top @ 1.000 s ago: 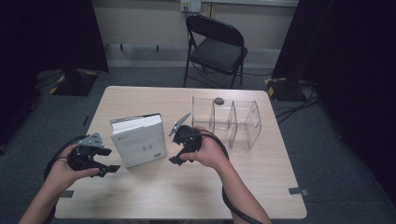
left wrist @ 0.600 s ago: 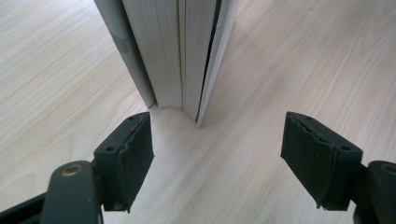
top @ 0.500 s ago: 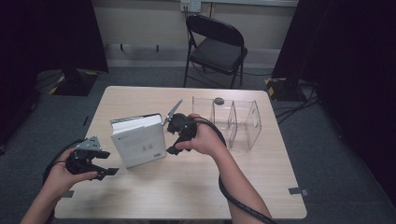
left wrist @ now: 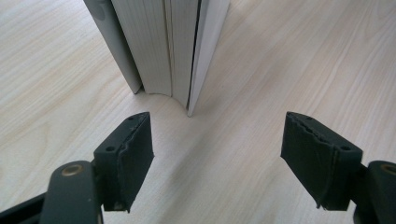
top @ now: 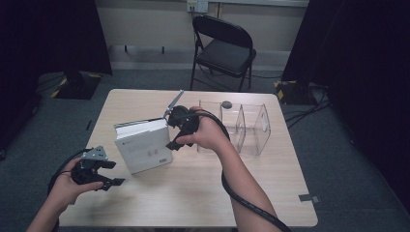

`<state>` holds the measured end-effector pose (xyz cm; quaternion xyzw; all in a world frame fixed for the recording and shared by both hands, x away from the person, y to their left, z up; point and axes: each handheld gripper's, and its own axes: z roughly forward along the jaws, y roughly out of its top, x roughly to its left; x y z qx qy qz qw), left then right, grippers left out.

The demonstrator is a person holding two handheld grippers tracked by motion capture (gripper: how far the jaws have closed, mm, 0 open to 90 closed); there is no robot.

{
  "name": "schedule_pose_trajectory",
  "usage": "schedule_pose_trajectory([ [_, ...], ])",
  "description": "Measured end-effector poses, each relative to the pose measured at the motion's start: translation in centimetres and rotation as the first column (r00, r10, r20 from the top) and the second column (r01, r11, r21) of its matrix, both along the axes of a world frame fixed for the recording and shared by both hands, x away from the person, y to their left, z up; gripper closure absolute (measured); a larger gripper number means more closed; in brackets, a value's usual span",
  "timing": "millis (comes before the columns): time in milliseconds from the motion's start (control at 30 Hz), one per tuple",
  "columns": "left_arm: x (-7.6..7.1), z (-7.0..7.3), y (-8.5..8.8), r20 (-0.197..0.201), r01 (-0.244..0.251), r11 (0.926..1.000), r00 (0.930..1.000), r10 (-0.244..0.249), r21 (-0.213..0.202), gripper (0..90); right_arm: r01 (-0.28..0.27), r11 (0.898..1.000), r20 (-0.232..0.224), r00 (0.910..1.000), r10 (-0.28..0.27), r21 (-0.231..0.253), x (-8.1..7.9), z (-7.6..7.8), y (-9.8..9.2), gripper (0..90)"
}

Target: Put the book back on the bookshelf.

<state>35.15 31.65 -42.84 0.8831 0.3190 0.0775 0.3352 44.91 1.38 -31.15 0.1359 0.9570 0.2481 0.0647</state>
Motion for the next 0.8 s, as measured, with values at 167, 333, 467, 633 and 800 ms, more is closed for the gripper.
schedule_pose_trajectory([
  [167,-0.1,-0.2,0.1,0.001,0.007,0.9999,1.0,-0.007,0.011,24.7,-0.014,1.0,0.02,0.9997,0.014,-0.008,0.6,0.7,0.8,16.6],
  [333,-0.3,-0.8,0.2,0.001,0.017,0.9998,0.9999,-0.017,0.014,23.6,-0.021,1.0,0.022,0.9995,0.021,0.002,1.5,1.0,1.1,16.6],
  [467,-0.3,-1.6,0.3,-0.01,0.012,0.9999,0.9999,-0.012,0.013,23.4,-0.02,1.0,0.02,0.9996,0.019,0.013,2.1,1.1,1.2,16.7],
  [633,-0.4,-2.5,0.3,-0.018,0.017,0.9998,0.9997,-0.017,0.011,23.4,-0.033,0.999,0.023,0.9992,0.033,0.012,2.4,1.4,1.4,16.8],
  [800,-0.7,-3.4,-0.3,-0.016,0.026,0.9996,0.9995,-0.026,0.01,23.6,-0.053,0.999,0.034,0.998,0.052,0.013,2.3,1.9,2.0,17.8],
])
